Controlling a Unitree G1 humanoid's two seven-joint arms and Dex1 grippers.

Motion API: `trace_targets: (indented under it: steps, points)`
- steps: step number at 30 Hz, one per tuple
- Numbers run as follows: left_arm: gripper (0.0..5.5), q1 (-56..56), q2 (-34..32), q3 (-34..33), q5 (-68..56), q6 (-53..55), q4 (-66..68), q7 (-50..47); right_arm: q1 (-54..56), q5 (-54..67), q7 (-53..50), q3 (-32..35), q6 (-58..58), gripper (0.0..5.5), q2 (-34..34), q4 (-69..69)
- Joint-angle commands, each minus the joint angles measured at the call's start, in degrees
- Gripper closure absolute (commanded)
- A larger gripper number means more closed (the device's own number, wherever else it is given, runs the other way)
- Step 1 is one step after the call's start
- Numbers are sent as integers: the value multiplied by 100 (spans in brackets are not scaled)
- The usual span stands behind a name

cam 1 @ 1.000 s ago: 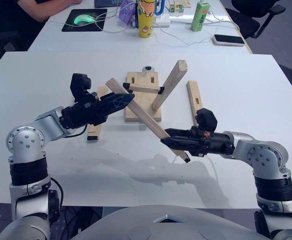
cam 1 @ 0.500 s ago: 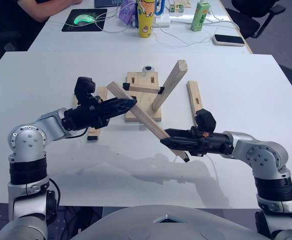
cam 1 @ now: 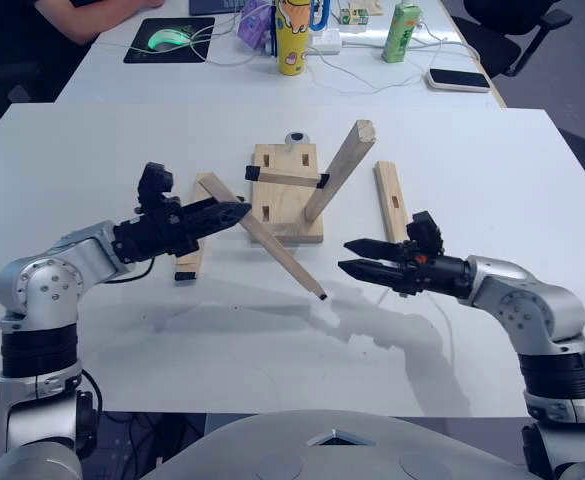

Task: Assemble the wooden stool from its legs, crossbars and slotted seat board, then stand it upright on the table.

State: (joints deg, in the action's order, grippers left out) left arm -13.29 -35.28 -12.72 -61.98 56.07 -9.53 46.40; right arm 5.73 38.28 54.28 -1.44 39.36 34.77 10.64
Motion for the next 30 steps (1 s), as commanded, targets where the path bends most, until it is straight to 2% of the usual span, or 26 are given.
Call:
trace_targets:
  steps: [1, 5, 10, 16, 23, 26, 30]
  points:
    - [348, -220, -431, -380, 83, -53, 94, 109, 340, -2156, -1166, -1086, -1377, 224, -248, 83]
    - [348, -524, -578, -504, 182, -180, 257, 149, 300, -3191, -1968, -1569, -1993, 224, -687, -536]
    - [348, -626, -805, -680, 579, -537, 657, 268, 288, -3827, -2527, -1822, -2439, 224, -1173, -1192]
    - [348, -685, -844, -713, 959, -869, 840, 369, 503, -3764, -2897, -1364, -2660, 224, -1598, -1638]
    - [348, -630, -464, -659, 1613, -1795, 826, 105, 826, -4064, -3478, -665, -2908, 224, -1423, -1963]
    - [348, -644, -228, -651, 1793, -2212, 728, -15, 808, -3770, -3238, -522, -2801, 224, -1488, -1677]
    - [348, -693, 63, -311, 2133, -2711, 373, -50, 93, -2815, -2407, -774, -2151, 302, -1662, -482]
